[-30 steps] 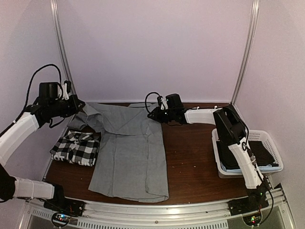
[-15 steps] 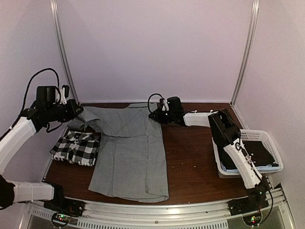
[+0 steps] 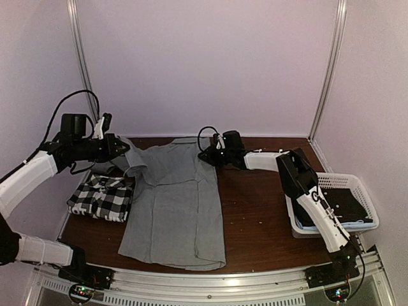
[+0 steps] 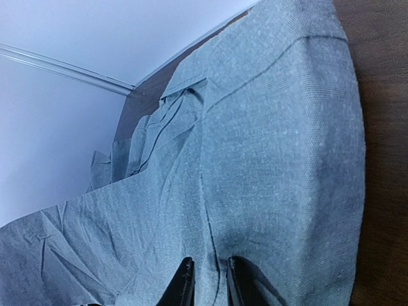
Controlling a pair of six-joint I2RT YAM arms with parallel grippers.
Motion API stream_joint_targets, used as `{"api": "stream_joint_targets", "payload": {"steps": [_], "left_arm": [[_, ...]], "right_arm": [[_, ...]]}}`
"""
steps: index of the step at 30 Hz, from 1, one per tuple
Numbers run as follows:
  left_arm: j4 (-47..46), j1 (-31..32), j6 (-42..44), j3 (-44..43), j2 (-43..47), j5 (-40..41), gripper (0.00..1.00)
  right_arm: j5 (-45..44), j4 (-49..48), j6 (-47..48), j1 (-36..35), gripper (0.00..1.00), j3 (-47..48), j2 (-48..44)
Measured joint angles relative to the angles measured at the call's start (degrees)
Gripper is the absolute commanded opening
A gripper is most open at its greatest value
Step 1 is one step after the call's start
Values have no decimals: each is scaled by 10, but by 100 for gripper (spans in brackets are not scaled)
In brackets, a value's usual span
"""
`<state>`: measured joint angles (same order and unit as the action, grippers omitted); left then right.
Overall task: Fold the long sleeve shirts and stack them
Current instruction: Fold the sleeve of the 1/3-folded shirt.
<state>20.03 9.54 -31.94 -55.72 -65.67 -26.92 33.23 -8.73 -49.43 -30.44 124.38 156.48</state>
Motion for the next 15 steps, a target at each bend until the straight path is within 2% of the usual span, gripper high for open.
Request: {"api": "stream_joint_targets", "payload": {"steps": [9, 15], "left_arm": [[-25, 118, 29, -31, -92, -58, 0], [-47, 177, 34, -49, -163, -93, 0]], "right_arm": [[6, 18, 12, 0, 21, 0, -22], [-3, 33, 35, 0, 21, -29, -96]]}}
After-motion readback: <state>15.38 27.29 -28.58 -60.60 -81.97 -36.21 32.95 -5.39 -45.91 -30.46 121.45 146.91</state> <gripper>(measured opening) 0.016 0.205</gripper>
